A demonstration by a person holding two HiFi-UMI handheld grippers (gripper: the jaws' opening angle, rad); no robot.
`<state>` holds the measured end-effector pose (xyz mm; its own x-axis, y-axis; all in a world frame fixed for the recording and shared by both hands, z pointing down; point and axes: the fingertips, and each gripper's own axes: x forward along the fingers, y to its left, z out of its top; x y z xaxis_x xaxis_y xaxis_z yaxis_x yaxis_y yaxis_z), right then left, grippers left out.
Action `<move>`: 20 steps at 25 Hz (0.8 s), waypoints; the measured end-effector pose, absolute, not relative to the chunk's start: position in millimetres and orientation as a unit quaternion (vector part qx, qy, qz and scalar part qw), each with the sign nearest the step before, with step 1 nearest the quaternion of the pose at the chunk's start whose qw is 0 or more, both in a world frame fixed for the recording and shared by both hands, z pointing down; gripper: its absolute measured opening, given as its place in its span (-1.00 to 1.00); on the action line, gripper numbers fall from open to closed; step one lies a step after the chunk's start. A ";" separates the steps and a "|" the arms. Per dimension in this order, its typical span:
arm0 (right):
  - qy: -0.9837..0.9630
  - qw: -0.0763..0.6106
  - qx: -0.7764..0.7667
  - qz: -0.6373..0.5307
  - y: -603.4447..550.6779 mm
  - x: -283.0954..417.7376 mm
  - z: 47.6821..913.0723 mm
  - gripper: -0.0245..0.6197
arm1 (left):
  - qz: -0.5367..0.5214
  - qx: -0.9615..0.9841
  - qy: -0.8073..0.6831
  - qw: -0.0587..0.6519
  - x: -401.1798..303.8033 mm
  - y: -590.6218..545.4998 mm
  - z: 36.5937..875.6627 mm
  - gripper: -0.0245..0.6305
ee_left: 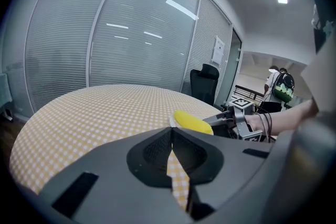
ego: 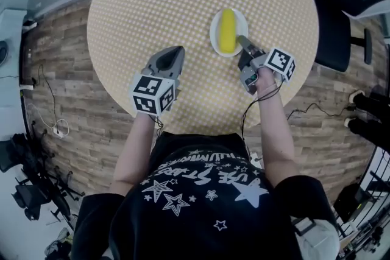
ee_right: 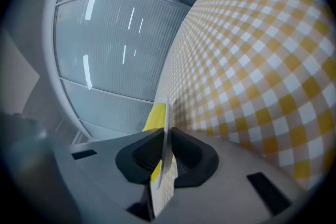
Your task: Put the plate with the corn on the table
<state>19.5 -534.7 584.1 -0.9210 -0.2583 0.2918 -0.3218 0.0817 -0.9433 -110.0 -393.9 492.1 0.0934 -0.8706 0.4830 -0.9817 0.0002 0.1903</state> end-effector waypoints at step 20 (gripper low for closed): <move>-0.732 0.078 0.264 0.623 -550.4 15.0 601.8 -0.80 | 0.122 0.673 -0.681 0.261 -113.7 -364.0 508.6 -0.90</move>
<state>15.0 -550.4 601.8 -0.8488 -0.2888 0.4428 -0.4831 0.0836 -0.8716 -113.7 -364.0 508.6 0.0429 -0.8526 0.5209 -0.9806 0.0638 0.1853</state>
